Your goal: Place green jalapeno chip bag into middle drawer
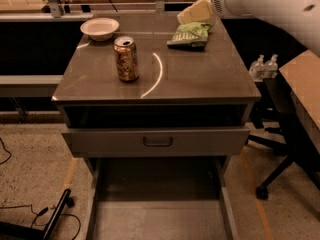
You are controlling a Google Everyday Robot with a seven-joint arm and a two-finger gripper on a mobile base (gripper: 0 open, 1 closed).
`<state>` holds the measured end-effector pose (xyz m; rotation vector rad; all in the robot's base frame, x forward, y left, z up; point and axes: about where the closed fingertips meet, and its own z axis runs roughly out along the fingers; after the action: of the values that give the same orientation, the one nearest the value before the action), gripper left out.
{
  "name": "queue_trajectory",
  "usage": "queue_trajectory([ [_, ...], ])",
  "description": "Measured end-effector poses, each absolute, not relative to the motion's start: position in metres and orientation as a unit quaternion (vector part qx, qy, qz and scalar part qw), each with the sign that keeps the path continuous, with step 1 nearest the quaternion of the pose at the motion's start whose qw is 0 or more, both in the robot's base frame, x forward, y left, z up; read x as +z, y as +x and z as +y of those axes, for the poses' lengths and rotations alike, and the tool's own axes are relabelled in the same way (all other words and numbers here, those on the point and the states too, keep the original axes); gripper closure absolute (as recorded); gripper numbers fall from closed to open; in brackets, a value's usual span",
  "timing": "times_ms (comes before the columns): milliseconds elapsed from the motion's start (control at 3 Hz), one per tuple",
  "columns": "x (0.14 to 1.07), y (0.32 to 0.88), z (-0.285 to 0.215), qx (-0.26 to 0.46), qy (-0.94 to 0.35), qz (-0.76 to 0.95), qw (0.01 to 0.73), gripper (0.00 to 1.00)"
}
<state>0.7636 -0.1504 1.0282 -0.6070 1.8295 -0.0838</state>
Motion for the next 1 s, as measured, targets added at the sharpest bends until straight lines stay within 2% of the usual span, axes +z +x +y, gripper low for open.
queue_trajectory([
  [333, 1.016, 0.815, -0.149, -0.053, -0.231, 0.784, 0.573, 0.0],
  [1000, 0.993, 0.899, -0.116, -0.034, -0.224, 0.791, 0.569, 0.0],
])
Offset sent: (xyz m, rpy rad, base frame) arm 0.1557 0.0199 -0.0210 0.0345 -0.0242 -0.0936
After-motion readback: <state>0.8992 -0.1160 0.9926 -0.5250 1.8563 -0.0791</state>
